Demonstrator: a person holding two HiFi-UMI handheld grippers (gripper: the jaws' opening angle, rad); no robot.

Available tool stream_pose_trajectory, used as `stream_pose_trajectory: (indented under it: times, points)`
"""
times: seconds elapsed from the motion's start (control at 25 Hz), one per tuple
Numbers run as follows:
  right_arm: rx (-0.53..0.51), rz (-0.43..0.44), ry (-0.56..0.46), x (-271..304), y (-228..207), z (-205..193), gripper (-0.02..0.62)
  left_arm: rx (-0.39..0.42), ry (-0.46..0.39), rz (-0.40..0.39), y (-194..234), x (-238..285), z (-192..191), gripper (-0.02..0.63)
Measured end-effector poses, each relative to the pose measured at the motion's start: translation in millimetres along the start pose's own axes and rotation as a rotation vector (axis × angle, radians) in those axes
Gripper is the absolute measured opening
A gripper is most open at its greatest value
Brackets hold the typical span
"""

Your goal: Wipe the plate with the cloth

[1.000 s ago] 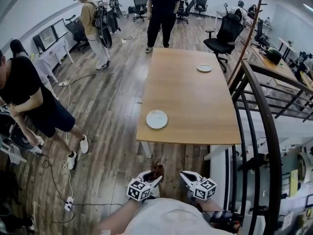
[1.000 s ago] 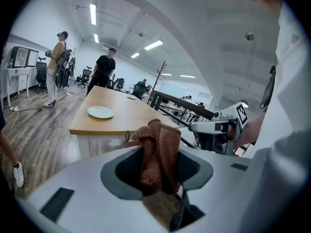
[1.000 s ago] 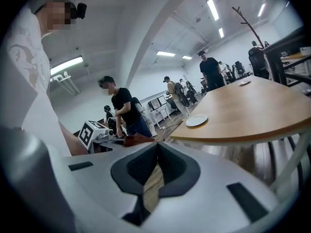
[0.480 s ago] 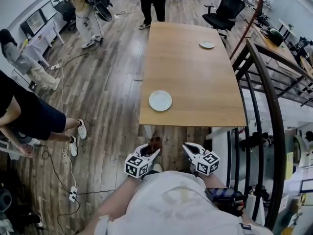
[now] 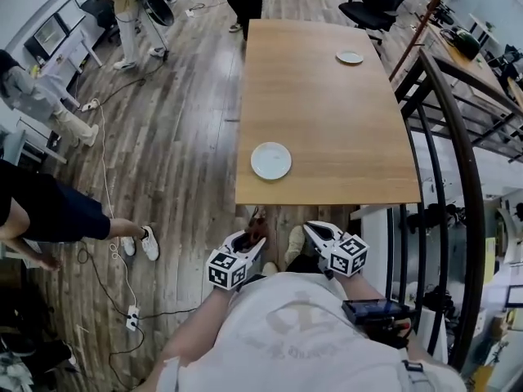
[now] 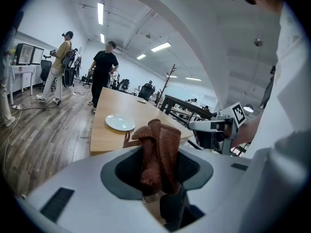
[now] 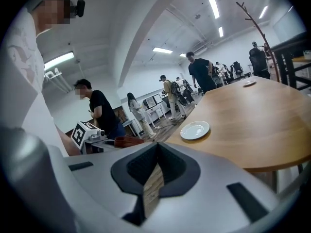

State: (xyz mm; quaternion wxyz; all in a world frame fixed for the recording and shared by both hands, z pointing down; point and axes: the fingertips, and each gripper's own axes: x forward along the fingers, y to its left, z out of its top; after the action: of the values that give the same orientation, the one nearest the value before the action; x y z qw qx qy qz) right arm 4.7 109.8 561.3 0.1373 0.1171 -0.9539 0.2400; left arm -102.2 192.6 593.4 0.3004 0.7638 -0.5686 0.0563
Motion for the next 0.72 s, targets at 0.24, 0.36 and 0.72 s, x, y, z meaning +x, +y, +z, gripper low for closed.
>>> stream_pose_trajectory:
  times: [0.24, 0.36, 0.72]
  points:
    - [0.015, 0.053, 0.025, 39.7, -29.7, 13.4, 0.014, -0.017, 0.021, 0.062, 30.9, 15.9, 20.9, 0.17]
    - [-0.006, 0.081, 0.023, 59.8, -49.8, 37.6, 0.014, -0.012, 0.018, 0.081, 46.9, 33.7, 43.7, 0.17]
    - [-0.016, 0.139, 0.045, 101.8, -107.1, 81.5, 0.014, -0.017, 0.02, 0.143, 86.7, 88.0, 94.4, 0.17]
